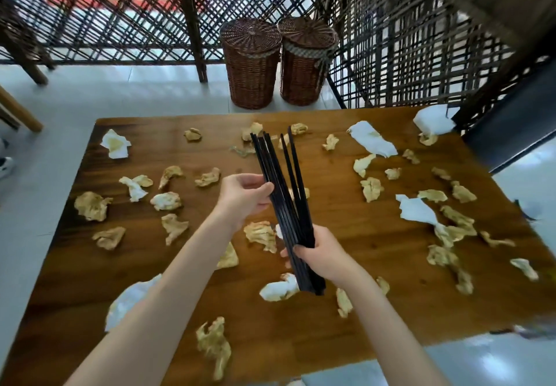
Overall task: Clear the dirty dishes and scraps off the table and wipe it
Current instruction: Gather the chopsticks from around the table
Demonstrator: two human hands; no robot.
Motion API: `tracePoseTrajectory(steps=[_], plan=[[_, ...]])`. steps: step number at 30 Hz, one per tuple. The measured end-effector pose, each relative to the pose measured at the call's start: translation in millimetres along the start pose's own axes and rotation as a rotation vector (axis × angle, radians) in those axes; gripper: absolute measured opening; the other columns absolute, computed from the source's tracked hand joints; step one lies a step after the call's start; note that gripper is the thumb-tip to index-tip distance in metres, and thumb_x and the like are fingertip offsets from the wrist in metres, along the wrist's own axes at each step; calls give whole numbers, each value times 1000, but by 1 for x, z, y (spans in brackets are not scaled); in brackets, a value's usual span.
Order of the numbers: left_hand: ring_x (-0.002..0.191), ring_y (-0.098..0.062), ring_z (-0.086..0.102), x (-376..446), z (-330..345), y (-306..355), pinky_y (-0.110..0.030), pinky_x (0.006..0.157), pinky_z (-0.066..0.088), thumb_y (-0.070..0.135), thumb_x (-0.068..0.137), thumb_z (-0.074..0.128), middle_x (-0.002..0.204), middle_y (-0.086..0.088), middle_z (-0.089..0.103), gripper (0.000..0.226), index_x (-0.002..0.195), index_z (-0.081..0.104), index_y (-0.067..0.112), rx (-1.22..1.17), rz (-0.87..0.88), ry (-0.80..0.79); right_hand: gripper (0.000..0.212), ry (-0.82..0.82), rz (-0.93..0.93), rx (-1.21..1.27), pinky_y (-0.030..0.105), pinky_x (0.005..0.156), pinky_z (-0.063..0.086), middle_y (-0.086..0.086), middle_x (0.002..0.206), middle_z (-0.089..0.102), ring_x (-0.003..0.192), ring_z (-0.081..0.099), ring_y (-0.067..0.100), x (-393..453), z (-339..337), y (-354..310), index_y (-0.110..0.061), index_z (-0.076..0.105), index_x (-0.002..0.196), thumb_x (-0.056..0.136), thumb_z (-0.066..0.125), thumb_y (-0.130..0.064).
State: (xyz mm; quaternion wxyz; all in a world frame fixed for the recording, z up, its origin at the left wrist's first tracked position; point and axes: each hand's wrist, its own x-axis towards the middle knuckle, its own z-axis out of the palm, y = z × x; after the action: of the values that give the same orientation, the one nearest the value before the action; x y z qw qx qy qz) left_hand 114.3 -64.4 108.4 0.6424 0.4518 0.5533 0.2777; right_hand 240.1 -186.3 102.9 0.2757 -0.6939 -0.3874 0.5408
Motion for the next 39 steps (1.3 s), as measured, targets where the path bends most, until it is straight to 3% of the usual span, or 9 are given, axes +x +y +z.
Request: tracePoseTrajectory(steps=[4, 7, 14, 19, 23, 24, 27, 32, 39], plan=[[80, -17, 71, -16, 23, -8, -22, 64, 56, 12, 83, 71, 97, -10, 70, 36, 116, 61, 2, -3, 3, 21, 21, -23, -46, -16, 32, 73, 57, 3, 92, 70, 79, 69, 11, -14, -17, 19, -27, 55, 98, 93, 53, -7], [84, -21, 70, -26, 35, -11, -28, 72, 58, 12, 83, 70, 98, -12, 70, 36, 116, 60, 1, -12, 7, 49, 18, -35, -57, 15, 33, 71, 58, 4, 87, 70, 77, 69, 15, -21, -25, 27, -23, 56, 97, 90, 57, -6], [82, -17, 71, -42, 49, -11, -27, 73, 57, 10, 82, 70, 95, -9, 71, 34, 114, 62, 3, -47, 46, 57, 9, -9, -79, -5, 10, 51, 47, 5, 76, 68, 65, 67, 8, -25, -36, 36, -10, 58, 96, 89, 59, -5], [86, -16, 71, -41, 59, -2, -29, 77, 57, 18, 85, 68, 98, -6, 72, 33, 116, 62, 9, -11, 71, -22, 9, 68, -61, 73, 30, 71, 56, 8, 82, 70, 76, 68, 17, -25, -39, 39, -11, 59, 93, 88, 59, -4], [88, -10, 70, -38, 76, 3, -30, 82, 53, 24, 89, 63, 103, 1, 71, 30, 118, 63, 15, 71, 84, -122, 11, 176, -44, 138, 19, 59, 54, 4, 86, 70, 73, 68, 11, -35, -55, 43, -14, 59, 94, 88, 60, -5], [88, -9, 70, -37, 84, 4, -30, 83, 52, 24, 89, 63, 103, 2, 71, 30, 118, 63, 16, 88, 87, -145, 9, 198, -44, 149, 22, 62, 55, 7, 88, 69, 75, 68, 14, -39, -62, 46, -11, 60, 96, 88, 59, -5], [81, -6, 70, -35, 122, 10, -31, 85, 51, 21, 88, 64, 100, 1, 71, 27, 114, 65, 18, 151, 103, -199, 8, 284, -18, 211, 35, 76, 56, 12, 90, 68, 81, 68, 22, -53, -93, 60, -6, 60, 96, 89, 58, -4], [74, -3, 68, -47, 217, 10, -23, 72, 51, 21, 87, 64, 94, 1, 70, 17, 104, 68, 19, 187, 142, -256, 7, 393, 28, 281, 27, 65, 55, 6, 81, 70, 71, 69, 17, -86, -162, 104, -9, 60, 88, 90, 57, -3], [87, -14, 69, -87, 390, -23, -15, 61, 48, 20, 90, 62, 103, -2, 69, 14, 103, 67, 20, 183, 142, -328, 5, 528, 106, 217, 46, 80, 55, 11, 83, 71, 81, 68, 25, -153, -301, 200, -9, 63, 84, 88, 61, -8]])
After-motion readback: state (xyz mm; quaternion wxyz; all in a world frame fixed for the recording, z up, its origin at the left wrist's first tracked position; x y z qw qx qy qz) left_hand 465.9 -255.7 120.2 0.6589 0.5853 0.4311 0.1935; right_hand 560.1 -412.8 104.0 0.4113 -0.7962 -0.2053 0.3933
